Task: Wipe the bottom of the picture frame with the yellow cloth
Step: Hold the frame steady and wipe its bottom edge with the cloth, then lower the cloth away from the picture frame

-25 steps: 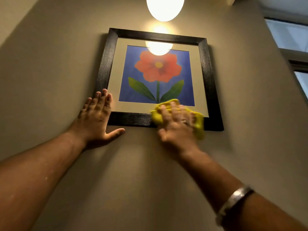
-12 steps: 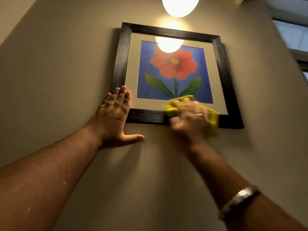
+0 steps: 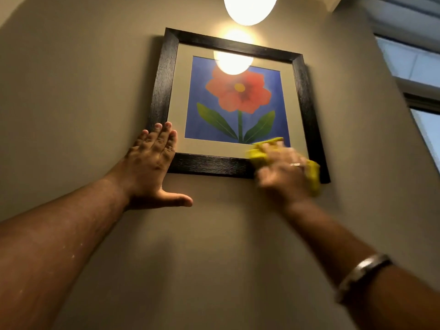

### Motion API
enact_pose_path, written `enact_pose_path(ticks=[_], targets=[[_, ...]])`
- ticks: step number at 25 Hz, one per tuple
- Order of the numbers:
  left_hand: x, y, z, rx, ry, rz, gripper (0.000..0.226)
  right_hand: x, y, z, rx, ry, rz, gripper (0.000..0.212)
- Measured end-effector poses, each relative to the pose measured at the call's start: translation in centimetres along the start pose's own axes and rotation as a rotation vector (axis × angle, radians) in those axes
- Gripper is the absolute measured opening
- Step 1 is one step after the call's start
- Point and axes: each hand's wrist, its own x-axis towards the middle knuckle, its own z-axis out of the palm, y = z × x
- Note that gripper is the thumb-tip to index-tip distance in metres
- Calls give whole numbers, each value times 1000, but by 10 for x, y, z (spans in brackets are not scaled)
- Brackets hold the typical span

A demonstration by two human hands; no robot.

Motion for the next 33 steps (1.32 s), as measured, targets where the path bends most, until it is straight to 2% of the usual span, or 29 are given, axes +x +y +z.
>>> enact_pose_path(ticks=[2,4,5,6,9,10,11,12,14,16,17,19,22,24,27,30,33], targets=[[0,0,-3,8,-31,5,141,-26,-51,31,3,-54,-410,63],[1,0,-6,27,-86,5,143,-24,-55,34,-54,-89,-669,56],[1,-1,-8,44,-106,3,143,-5,-36,23,-90,-76,-687,56],[1,-2,-10,68,-123,-2,144,20,-11,11,-128,-51,-609,57],[2,1,-12,114,-176,-34,142,100,72,-38,-174,-55,-117,61],[3,2,-12,129,-187,-44,142,113,86,-49,-149,-64,-13,62],[3,3,-14,145,-200,-53,141,115,87,-49,-117,-66,13,62],[4,4,-17,156,-218,-58,141,108,80,-41,-87,-54,-35,63],[6,9,-20,171,-263,-72,140,65,60,-18,-58,-29,-319,70],[8,12,-26,202,-319,-84,141,12,44,-4,-100,-73,-601,86],[9,15,-31,229,-368,-96,142,4,43,-7,-125,-112,-677,91],[12,20,-42,301,-482,-98,141,9,45,-21,-53,-180,-693,89],[-5,24,-66,322,-572,-1,127,5,41,-39,241,-275,-737,62],[-35,30,-89,273,-548,57,113,-17,27,-45,432,-368,-792,43],[-96,34,-135,130,-552,-31,97,-63,-20,-45,536,-597,-697,25],[-155,28,-186,-102,-628,-297,88,-125,-84,-37,529,-887,-711,8],[-239,33,-225,-429,-814,-607,97,-209,-159,-31,665,-1189,-738,15]])
